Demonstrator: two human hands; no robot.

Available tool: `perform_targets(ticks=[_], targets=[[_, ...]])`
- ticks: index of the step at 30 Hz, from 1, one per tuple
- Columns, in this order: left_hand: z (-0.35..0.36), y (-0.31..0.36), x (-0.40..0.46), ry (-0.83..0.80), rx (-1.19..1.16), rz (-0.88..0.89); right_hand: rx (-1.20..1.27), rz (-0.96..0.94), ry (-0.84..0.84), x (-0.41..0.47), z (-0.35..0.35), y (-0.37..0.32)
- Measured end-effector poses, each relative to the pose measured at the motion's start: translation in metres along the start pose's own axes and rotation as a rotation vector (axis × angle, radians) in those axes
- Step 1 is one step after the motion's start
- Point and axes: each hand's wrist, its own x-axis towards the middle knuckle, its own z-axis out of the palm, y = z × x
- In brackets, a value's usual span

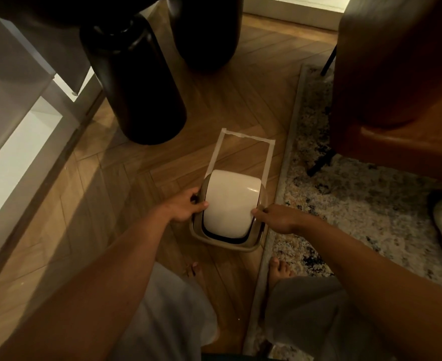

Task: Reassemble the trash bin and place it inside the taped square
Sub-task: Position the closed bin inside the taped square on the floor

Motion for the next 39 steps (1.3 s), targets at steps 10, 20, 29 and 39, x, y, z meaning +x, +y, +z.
perform_targets(ticks=[10, 20, 29, 39], targets=[[0.003, -0.002, 0.001, 0.021, -0.031, -0.008, 0.037, -0.035, -0.009, 0.003, 0.006, 0.008], [0.004, -0.001, 0.001, 0.041, -0.035, 0.031, 0.093, -0.056, 0.035, 0.007, 0.008, 0.008], [0.006, -0.008, -0.001, -0.018, 0.021, -0.032, 0.022, -0.139, 0.083, 0.0, 0.001, 0.001], [0.021, -0.019, -0.003, -0.087, 0.141, -0.06, 0.035, -0.087, 0.022, 0.012, 0.032, 0.018]])
